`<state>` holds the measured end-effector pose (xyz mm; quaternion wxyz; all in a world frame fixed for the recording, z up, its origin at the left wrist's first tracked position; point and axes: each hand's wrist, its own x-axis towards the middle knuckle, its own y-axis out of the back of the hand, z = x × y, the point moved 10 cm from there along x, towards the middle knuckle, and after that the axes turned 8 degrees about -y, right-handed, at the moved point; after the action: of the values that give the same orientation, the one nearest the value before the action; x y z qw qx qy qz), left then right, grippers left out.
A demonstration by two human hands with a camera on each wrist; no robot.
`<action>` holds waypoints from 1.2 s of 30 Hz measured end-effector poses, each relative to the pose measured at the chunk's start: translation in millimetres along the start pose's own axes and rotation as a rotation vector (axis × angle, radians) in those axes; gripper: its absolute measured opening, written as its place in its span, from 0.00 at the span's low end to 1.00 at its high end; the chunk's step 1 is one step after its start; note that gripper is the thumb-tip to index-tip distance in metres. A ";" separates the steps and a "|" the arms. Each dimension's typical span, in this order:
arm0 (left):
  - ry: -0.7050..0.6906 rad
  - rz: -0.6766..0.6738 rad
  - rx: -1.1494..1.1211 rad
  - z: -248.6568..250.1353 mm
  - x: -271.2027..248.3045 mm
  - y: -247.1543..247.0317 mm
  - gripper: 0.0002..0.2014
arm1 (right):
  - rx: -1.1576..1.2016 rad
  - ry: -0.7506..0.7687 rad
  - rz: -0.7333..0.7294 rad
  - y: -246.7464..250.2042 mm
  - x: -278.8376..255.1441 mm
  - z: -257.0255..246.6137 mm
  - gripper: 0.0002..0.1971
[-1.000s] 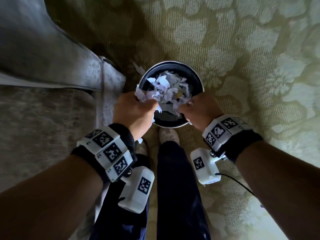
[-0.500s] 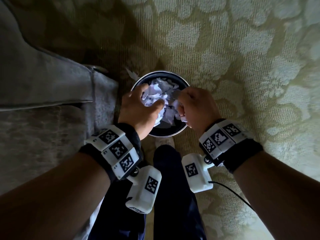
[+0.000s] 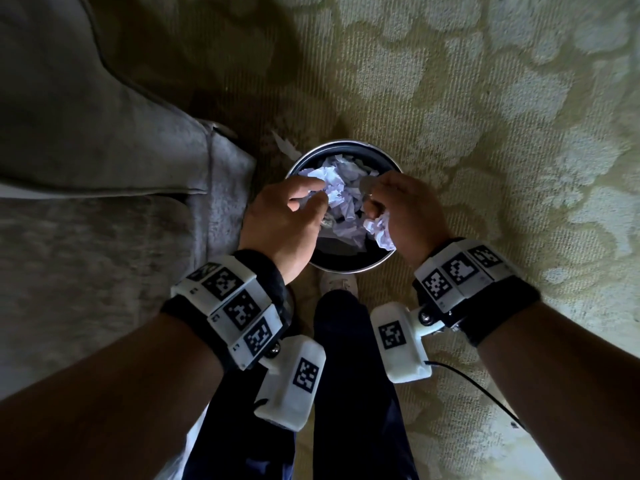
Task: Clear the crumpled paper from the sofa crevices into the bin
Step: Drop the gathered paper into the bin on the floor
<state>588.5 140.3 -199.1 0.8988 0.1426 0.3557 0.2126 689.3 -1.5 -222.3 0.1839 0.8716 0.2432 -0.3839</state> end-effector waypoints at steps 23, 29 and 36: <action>0.013 0.122 -0.142 1.9 8.9 5.6 0.12 | -0.293 0.156 -0.060 -21.4 -6.9 -16.9 0.08; 0.010 0.121 -0.146 0.2 5.2 6.0 0.12 | -0.334 0.142 0.050 -5.2 2.5 -11.2 0.11; 0.021 0.157 -0.165 -4.9 3.5 11.0 0.11 | -0.317 0.182 0.170 -2.2 3.2 -11.6 0.08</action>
<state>584.3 152.1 -200.1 0.8844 0.0932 0.3340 0.3124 696.7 7.1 -217.5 0.3280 0.8801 0.2417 -0.2437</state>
